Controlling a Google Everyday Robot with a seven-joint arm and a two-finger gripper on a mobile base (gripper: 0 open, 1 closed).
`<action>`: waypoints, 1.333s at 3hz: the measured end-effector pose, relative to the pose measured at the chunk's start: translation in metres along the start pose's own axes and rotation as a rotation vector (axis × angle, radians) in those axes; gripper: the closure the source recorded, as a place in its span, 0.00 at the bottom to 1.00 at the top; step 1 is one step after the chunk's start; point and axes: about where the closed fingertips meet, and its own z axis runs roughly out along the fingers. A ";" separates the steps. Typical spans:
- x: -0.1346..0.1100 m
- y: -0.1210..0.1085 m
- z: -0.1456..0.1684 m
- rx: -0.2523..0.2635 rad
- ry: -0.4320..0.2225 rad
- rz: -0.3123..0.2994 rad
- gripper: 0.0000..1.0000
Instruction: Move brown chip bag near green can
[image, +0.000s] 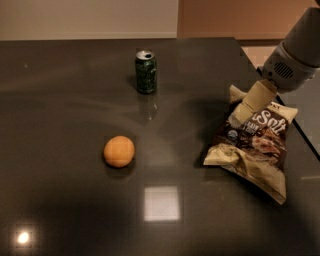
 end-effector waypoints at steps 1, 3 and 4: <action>0.001 -0.012 0.013 0.006 0.023 0.033 0.00; 0.004 -0.030 0.038 -0.009 0.081 0.066 0.11; 0.001 -0.030 0.040 -0.014 0.092 0.056 0.34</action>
Offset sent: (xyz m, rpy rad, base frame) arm 0.0210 -0.0240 -0.0460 -0.0388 0.0951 -0.0800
